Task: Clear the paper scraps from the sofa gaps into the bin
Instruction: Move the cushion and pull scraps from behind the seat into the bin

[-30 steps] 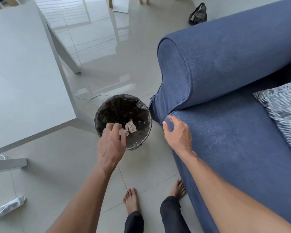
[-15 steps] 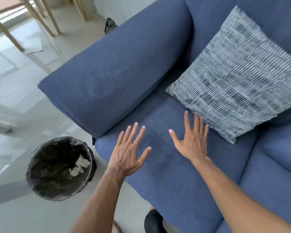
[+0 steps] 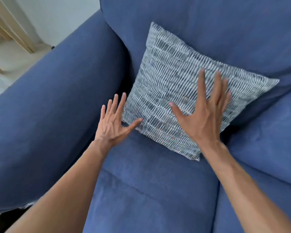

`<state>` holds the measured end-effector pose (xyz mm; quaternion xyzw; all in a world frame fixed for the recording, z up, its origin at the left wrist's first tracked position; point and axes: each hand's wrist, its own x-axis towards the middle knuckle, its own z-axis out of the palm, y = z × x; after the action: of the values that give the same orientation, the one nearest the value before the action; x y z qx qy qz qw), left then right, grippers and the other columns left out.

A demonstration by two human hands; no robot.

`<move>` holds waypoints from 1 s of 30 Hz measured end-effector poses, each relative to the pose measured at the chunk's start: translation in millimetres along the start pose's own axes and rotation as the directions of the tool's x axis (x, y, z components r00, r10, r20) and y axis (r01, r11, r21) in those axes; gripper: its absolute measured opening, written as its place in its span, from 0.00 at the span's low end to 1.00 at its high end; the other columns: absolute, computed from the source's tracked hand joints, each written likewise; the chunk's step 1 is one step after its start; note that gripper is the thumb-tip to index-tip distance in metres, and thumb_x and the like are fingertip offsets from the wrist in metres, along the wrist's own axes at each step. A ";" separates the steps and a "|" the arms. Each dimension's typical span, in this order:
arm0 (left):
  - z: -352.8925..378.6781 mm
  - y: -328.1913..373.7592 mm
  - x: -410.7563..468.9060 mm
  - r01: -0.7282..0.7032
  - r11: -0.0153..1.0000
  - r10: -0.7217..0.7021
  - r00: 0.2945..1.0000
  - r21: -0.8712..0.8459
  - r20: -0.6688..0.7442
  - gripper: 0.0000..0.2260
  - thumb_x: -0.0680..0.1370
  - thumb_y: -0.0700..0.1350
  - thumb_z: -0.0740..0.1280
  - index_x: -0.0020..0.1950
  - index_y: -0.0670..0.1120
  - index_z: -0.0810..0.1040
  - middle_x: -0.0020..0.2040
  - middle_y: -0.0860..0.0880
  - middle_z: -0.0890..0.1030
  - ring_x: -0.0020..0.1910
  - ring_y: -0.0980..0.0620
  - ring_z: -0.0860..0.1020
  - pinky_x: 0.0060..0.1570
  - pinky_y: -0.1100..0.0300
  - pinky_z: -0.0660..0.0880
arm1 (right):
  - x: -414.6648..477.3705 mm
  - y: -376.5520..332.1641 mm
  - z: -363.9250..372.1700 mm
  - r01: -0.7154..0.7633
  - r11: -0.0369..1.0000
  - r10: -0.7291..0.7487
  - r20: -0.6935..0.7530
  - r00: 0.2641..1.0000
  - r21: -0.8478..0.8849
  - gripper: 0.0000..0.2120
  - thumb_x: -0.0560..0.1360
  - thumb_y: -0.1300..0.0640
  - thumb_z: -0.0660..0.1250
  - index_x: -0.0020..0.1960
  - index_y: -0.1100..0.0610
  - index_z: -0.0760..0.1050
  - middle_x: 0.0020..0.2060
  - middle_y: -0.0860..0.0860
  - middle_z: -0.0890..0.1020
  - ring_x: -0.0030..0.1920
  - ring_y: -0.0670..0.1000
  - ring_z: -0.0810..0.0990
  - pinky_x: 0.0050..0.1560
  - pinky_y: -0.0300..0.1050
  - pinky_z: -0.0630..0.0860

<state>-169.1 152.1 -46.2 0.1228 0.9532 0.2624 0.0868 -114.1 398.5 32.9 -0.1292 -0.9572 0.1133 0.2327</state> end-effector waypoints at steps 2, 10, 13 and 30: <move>-1.9 6.1 25.0 0.092 0.985 -0.087 0.995 -0.147 0.039 0.53 0.67 0.82 0.53 0.83 0.58 0.40 0.84 0.49 0.49 0.84 0.49 0.48 0.82 0.46 0.45 | 28.2 11.5 -7.8 -0.048 0.999 0.046 -0.068 0.997 -0.019 0.50 0.70 0.23 0.59 0.82 0.51 0.52 0.79 0.61 0.55 0.79 0.66 0.49 0.76 0.68 0.49; 19.7 22.5 91.1 0.275 0.870 -0.122 0.924 -0.409 0.362 0.61 0.53 0.68 0.83 0.80 0.56 0.57 0.71 0.59 0.73 0.70 0.55 0.72 0.74 0.51 0.68 | 48.2 54.4 4.6 -0.081 0.970 0.101 0.079 0.992 -0.228 0.52 0.65 0.18 0.58 0.80 0.49 0.58 0.65 0.58 0.72 0.68 0.63 0.68 0.71 0.66 0.59; 25.6 23.0 95.7 0.265 0.884 -0.142 0.937 -0.384 0.319 0.51 0.58 0.66 0.82 0.76 0.54 0.65 0.69 0.55 0.76 0.67 0.52 0.75 0.69 0.52 0.73 | 55.1 48.8 12.2 -0.027 0.971 0.058 0.124 0.991 -0.236 0.40 0.72 0.26 0.61 0.73 0.53 0.69 0.55 0.56 0.81 0.55 0.59 0.76 0.60 0.58 0.66; -37.1 -43.1 -47.2 0.596 0.724 -0.227 0.682 -0.348 0.695 0.24 0.63 0.62 0.82 0.55 0.55 0.84 0.47 0.57 0.88 0.43 0.59 0.87 0.45 0.63 0.81 | 2.4 14.0 30.0 -0.131 0.961 -0.059 0.642 0.764 0.243 0.19 0.70 0.32 0.70 0.45 0.47 0.82 0.39 0.47 0.86 0.43 0.50 0.84 0.44 0.47 0.78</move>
<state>-140.6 85.3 -32.5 -0.0586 0.7562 0.4418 0.4791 -127.6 407.7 4.1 -0.0677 -0.9509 0.2862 -0.0963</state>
